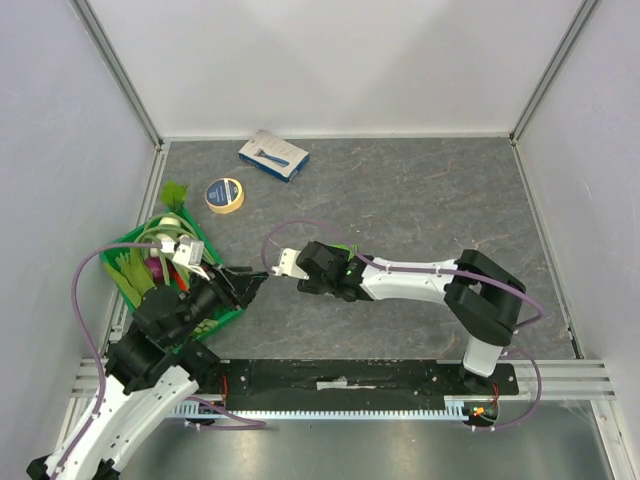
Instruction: Fold the paper box
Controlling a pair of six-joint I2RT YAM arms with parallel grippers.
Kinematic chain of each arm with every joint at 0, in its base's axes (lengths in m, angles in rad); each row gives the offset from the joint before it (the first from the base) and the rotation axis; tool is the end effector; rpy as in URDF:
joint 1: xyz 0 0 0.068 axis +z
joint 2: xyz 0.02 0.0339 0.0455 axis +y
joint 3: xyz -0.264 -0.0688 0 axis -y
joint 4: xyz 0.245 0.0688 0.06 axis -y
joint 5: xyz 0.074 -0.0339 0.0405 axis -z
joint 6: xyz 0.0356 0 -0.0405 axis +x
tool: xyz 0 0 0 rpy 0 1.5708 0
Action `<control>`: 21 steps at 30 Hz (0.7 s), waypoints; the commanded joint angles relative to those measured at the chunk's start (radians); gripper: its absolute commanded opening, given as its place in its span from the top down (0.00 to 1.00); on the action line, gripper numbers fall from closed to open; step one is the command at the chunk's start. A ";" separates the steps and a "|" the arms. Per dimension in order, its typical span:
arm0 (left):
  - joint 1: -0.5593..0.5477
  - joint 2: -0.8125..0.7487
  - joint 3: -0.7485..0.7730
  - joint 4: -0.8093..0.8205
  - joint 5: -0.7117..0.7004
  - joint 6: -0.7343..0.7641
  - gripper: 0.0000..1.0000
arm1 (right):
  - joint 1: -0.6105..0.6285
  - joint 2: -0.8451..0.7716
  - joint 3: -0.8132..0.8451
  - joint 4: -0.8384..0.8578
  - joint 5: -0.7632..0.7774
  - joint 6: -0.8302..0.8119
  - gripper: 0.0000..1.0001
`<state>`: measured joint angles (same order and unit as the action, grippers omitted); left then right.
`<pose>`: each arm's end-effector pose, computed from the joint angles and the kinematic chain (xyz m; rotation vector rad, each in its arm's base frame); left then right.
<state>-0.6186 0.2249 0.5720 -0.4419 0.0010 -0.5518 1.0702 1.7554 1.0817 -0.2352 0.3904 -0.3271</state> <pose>0.0666 -0.0474 0.3018 0.0590 1.7423 -0.8765 0.1861 0.3120 0.1827 -1.4115 1.9325 -0.1420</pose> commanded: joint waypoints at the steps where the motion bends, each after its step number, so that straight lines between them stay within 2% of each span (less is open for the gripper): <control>1: -0.001 -0.012 0.068 -0.046 0.073 -0.008 0.39 | 0.007 0.076 0.075 -0.001 0.061 -0.119 0.26; 10: 0.000 0.005 0.121 -0.057 0.126 0.015 0.39 | -0.036 0.197 0.145 0.004 0.160 -0.078 0.35; 14: -0.001 0.027 0.137 -0.052 0.143 0.023 0.39 | -0.142 0.266 0.246 -0.059 0.205 0.070 0.40; 21: -0.001 0.090 0.164 -0.015 0.186 0.038 0.39 | -0.357 0.432 0.455 -0.228 0.231 0.221 0.43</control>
<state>-0.6186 0.2741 0.6899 -0.4923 0.1349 -0.5499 0.8196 2.1120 1.4452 -0.3305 0.5873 -0.2398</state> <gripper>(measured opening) 0.611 0.580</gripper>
